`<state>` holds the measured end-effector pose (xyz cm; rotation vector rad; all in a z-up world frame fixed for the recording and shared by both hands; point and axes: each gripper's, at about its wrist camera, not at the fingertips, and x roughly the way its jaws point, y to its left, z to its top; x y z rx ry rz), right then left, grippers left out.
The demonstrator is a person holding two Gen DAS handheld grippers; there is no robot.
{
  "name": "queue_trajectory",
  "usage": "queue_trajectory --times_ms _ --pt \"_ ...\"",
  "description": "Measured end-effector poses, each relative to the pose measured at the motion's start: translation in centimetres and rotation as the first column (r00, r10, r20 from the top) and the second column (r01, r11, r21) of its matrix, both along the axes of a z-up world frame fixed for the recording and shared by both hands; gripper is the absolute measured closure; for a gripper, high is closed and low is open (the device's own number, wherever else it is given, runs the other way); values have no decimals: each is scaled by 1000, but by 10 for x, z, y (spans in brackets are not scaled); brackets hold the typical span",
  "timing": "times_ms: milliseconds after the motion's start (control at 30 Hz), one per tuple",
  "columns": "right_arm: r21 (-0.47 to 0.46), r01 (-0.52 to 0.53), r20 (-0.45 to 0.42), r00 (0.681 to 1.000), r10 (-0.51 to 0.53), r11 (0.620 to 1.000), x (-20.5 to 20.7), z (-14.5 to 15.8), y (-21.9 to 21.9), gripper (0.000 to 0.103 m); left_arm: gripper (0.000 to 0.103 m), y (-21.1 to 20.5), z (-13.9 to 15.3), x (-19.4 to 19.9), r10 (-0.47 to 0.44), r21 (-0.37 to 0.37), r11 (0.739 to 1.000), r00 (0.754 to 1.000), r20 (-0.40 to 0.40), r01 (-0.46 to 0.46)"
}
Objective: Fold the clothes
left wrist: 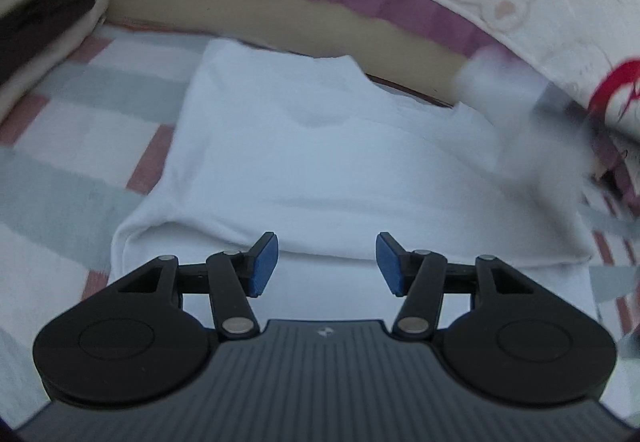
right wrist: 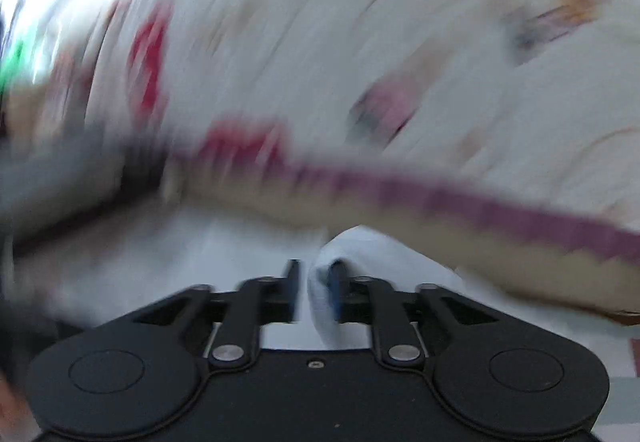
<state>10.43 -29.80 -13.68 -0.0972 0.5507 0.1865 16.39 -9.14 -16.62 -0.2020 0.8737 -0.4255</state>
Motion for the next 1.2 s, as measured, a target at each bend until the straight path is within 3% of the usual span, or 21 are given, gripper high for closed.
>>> queue_trajectory --times_ms 67,100,133,233,367,433,500,533,633,733,800,833,900,933,1000,1100,1200 --pt "-156 20 -32 999 -25 988 -18 -25 5 72 49 5 -5 1 0 -15 1000 1000 5 0" --pt "-256 50 -27 998 -59 965 -30 -36 2 61 50 6 -7 1 -14 -28 1000 1000 7 15" --pt "-355 78 -22 995 -92 931 -42 -46 -3 58 49 6 -9 2 -31 -39 999 999 6 32" --pt "-424 188 -56 971 -233 886 -73 -55 -44 58 49 -1 -8 4 -71 -48 996 997 8 71" --pt "-300 462 -97 855 -509 834 -97 -45 -115 52 45 -20 2 -1 -124 -31 992 991 48 126" --pt "-204 518 -152 822 -549 831 -103 -43 -141 52 45 -36 4 -1 -155 4 988 986 57 155" --pt "-85 527 -199 823 -533 846 -104 -45 -155 52 44 -55 4 3 -180 35 983 982 50 178" --pt "-73 513 -215 829 -516 855 -103 -47 -156 51 42 -65 4 5 -191 50 981 981 45 188" --pt "-141 483 -213 838 -502 865 -100 -55 -148 47 37 -87 -3 25 -128 34 991 991 -33 129" --pt "-51 519 -236 824 -515 853 -97 -51 -161 47 28 -111 -6 37 -95 52 994 995 -1 95" --pt "4 533 -241 822 -516 846 -96 -49 -166 47 24 -129 -8 40 -130 145 982 991 40 123" --pt "27 537 -242 822 -516 843 -95 -48 -168 47 26 -138 -9 41 -155 193 971 986 60 141" --pt "62 546 -242 820 -518 835 -94 -48 -171 47 54 -143 -6 41 -192 220 961 976 99 167" --pt "71 552 -241 818 -523 831 -95 -48 -171 47 95 -142 -4 42 -209 206 961 973 103 185" --pt "81 565 -243 810 -534 821 -95 -49 -173 48 95 -129 8 41 -178 146 977 974 137 158" --pt "19 591 -256 783 -567 807 -93 -52 -173 48 95 -92 39 20 -65 62 997 953 296 49" --pt "-29 615 -267 755 -599 788 -92 -57 -174 51 94 -47 39 -4 172 -34 985 934 313 -170"
